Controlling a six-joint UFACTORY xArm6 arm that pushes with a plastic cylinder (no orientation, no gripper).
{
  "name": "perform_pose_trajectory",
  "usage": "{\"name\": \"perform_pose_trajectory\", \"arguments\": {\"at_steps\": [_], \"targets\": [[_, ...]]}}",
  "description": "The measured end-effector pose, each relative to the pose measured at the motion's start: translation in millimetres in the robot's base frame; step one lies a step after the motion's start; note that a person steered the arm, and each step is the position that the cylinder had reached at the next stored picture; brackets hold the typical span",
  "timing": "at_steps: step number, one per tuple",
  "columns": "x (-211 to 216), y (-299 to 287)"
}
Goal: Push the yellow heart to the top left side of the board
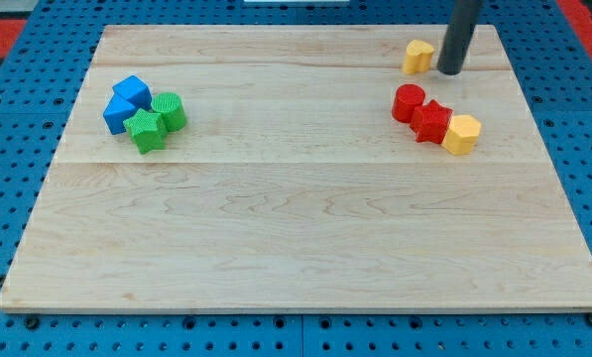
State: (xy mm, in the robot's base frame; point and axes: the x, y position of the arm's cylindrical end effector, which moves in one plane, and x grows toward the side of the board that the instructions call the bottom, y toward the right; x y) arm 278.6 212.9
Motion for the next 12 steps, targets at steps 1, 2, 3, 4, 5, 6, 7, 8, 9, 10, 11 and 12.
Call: {"name": "perform_pose_trajectory", "arguments": {"at_steps": [1,2,3,4,5,6,7,8,9,10,11,12], "targets": [[-25.3,-22.9],[-21.8,-89.5],[-19.2,-138.8],[3.2,-103.7],[10.5,-139.7],[-20.5,-220.6],[-30.1,-219.3],[-37.8,-292.0],[-37.8,-390.3],[-38.1,-414.4],[-23.7,-323.9],[-18.0,-217.3]]}}
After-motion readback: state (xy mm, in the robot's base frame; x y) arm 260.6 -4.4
